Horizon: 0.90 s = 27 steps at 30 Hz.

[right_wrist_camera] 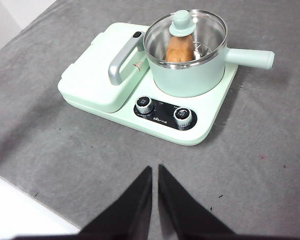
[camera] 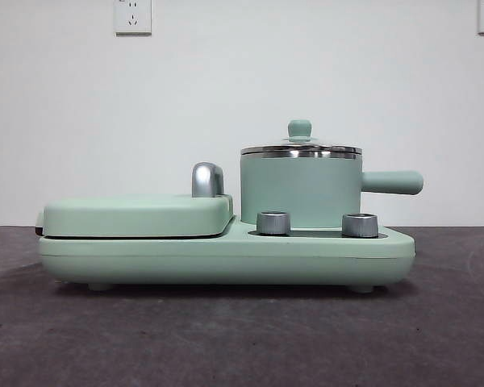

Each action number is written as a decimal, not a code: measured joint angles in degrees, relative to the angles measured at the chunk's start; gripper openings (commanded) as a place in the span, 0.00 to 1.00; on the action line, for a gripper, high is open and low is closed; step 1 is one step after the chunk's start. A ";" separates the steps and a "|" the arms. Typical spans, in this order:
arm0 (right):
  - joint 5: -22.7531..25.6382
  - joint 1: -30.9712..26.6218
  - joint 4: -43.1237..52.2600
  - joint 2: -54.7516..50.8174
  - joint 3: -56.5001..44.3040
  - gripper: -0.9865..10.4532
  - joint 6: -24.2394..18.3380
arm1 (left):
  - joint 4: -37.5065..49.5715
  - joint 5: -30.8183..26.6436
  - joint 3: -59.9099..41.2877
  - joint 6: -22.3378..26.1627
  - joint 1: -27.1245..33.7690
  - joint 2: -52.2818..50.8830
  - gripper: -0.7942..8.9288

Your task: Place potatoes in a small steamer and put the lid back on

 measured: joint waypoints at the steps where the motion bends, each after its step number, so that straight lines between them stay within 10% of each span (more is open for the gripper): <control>1: 0.00 0.00 0.00 0.00 0.00 0.10 0.00 | 1.92 -0.11 -2.82 0.74 1.66 -1.92 0.09; 27: 0.00 0.02 0.00 0.00 -0.02 0.10 0.00 | 14.43 -0.17 -26.21 10.86 5.09 -11.91 0.09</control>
